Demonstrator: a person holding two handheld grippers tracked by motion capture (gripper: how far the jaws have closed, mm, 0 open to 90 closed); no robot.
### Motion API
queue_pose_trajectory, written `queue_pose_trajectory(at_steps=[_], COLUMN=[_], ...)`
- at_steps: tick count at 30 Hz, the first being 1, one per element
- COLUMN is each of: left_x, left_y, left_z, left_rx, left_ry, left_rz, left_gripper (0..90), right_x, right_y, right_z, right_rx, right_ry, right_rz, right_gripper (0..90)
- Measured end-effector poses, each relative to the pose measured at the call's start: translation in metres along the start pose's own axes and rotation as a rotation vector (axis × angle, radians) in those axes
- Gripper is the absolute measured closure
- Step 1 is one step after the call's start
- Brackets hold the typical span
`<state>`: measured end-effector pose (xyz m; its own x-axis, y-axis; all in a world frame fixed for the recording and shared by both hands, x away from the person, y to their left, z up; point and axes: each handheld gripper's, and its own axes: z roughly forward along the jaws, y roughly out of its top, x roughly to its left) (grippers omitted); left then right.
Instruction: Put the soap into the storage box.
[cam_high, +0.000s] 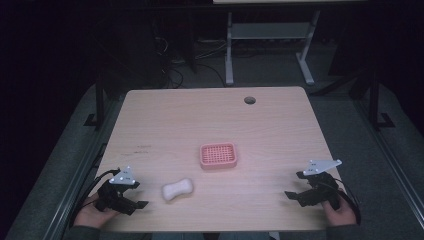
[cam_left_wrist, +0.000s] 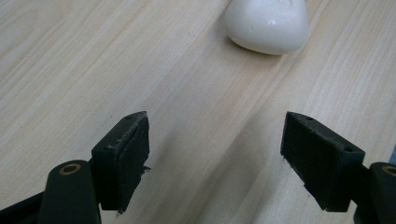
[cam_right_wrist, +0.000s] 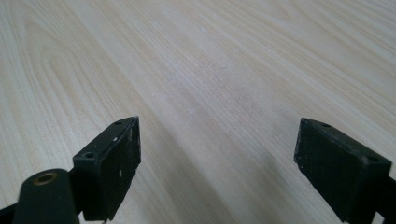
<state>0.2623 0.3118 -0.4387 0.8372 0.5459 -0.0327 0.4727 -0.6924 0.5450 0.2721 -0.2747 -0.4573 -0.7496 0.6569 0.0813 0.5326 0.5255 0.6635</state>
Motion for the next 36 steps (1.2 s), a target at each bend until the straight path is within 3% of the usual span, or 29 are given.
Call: queue_pose_trajectory(at_steps=[3, 11, 14, 15, 19, 21, 36], left_x=[-0.001, -0.004, -0.006, -0.005, -0.007, -0.007, -0.008], left_y=[0.001, 0.01, 0.013, 0.016, 0.02, 0.023, 0.036], left_z=[0.0, 0.004, 0.006, 0.007, 0.008, 0.009, 0.011], left_rx=[-0.004, 0.018, 0.02, 0.032, 0.03, 0.038, 0.032], left_ry=[0.001, 0.002, 0.0, 0.002, -0.002, 0.001, -0.017], left_rz=[-0.003, 0.039, 0.031, 0.054, 0.054, 0.073, 0.077], left_gripper=[23.2, 23.4, 23.4, 23.4, 23.4, 23.4, 23.9], right_x=[0.0, 0.001, 0.002, 0.002, 0.001, 0.001, 0.002], right_y=[0.0, 0.0, 0.001, 0.001, 0.001, 0.0, 0.001], right_z=[0.0, 0.0, 0.0, 0.0, 0.0, 0.0, 0.0], right_rx=[0.002, 0.003, 0.0, 0.0, 0.0, -0.001, -0.001], right_ry=[0.002, 0.001, 0.0, 0.0, 0.003, 0.003, 0.009], right_rz=[-0.002, -0.005, -0.009, -0.009, -0.011, -0.01, -0.008], right_gripper=[14.3, 14.3, 14.3, 14.3, 14.3, 14.3, 14.3])
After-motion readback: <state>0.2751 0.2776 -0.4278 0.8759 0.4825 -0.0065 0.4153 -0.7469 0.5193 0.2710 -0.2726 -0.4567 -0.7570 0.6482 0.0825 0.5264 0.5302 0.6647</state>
